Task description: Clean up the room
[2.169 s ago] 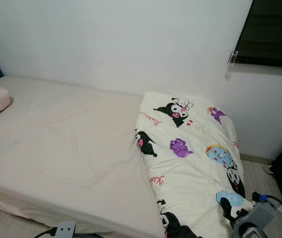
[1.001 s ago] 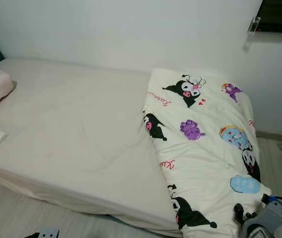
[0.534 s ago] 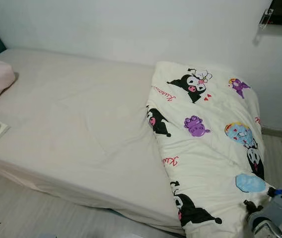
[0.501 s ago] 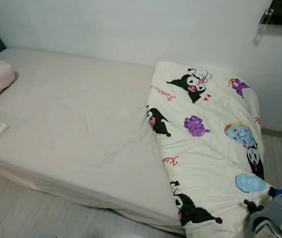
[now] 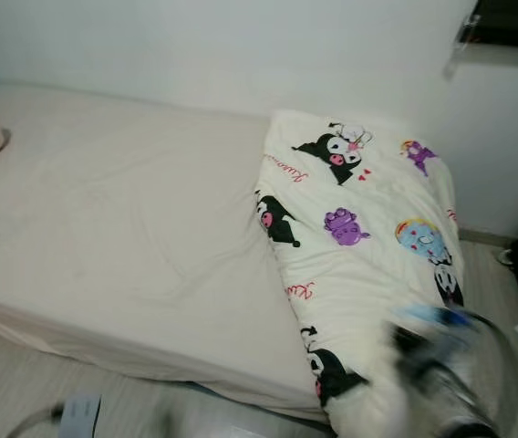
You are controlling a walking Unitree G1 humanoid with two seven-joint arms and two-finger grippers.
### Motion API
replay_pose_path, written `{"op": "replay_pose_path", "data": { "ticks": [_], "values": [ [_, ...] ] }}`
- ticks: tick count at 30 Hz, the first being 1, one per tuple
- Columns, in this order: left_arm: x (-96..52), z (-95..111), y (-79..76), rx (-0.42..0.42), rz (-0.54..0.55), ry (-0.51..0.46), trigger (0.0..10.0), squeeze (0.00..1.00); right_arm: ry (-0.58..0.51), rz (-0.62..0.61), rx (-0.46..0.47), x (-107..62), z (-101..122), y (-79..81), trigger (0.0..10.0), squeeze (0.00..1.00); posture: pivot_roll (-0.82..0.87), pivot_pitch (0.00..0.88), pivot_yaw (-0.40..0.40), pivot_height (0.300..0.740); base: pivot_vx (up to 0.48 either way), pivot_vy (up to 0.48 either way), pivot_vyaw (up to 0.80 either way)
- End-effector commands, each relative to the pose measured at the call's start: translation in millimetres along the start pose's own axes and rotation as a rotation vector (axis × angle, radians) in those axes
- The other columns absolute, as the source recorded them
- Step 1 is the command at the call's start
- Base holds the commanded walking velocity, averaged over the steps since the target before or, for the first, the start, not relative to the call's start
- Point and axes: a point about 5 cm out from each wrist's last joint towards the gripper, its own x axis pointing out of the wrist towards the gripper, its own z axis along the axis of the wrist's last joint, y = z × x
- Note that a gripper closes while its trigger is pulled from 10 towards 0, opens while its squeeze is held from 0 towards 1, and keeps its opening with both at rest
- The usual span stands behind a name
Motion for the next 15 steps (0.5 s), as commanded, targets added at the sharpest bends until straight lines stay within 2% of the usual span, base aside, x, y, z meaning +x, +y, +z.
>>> {"op": "replay_pose_path", "data": {
  "ticks": [1,2,4,5,6,7,8,9,11,13,15],
  "values": [
    [0.7,5,5.1,-0.009,0.049,-0.021,10.0,0.0,0.104,0.239,-0.085,7.4,-11,26.5,0.0,0.0,0.07,0.135,0.011,0.727,0.0,0.0,0.0],
    [0.7,5,5.1,-0.009,0.049,-0.021,10.0,0.0,0.104,0.239,-0.085,7.4,-11,26.5,0.0,0.0,0.07,0.135,0.011,0.727,0.0,0.0,0.0],
    [5.5,23,-3.6,0.033,0.035,-0.071,10.0,0.0,0.195,0.385,-0.152,14.5,-21,48.0,0.0,0.0,0.07,0.124,0.003,0.727,0.0,0.0,0.0],
    [5.5,23,-3.6,0.033,0.035,-0.071,10.0,0.0,0.195,0.385,-0.152,14.5,-21,48.0,0.0,0.0,0.07,0.124,0.003,0.727,0.0,0.0,0.0],
    [7.9,34,-9.9,0.063,0.031,-0.101,10.0,0.0,0.257,0.456,-0.193,17.7,-27,58.2,0.0,0.0,0.07,0.117,0.001,0.727,0.0,0.0,0.0],
    [7.9,34,-9.9,0.063,0.031,-0.101,10.0,0.0,0.257,0.456,-0.193,17.7,-27,58.2,0.0,0.0,0.07,0.117,0.001,0.727,0.0,0.0,0.0],
    [9.4,42,-14.3,0.087,0.036,-0.128,10.0,0.0,0.311,0.512,-0.218,19.8,-31,65.6,0.0,0.0,0.07,0.112,-0.004,0.727,0.0,0.0,0.0],
    [9.4,42,-14.3,0.087,0.036,-0.128,10.0,0.0,0.311,0.512,-0.218,19.8,-31,65.6,0.0,0.0,0.07,0.112,-0.004,0.727,0.0,0.0,0.0],
    [11.1,57,-18.2,0.093,0.07,-0.18,10.0,0.0,0.425,0.65,-0.257,20.7,-38,79.4,0.0,0.0,0.06,0.099,-0.018,0.727,0.0,0.0,0.0],
    [11.5,64,-16.5,0.081,0.106,-0.203,10.0,0.0,0.484,0.746,-0.256,18.8,-41,86.8,0.0,0.0,0.06,0.094,-0.024,0.727,0.0,0.0,0.0],
    [11.6,66,-15.5,0.076,0.121,-0.209,10.0,0.0,0.501,0.78,-0.251,17.7,-42,89.1,0.0,0.0,0.07,0.093,-0.026,0.727,0.0,0.0,0.0]
  ]
}}
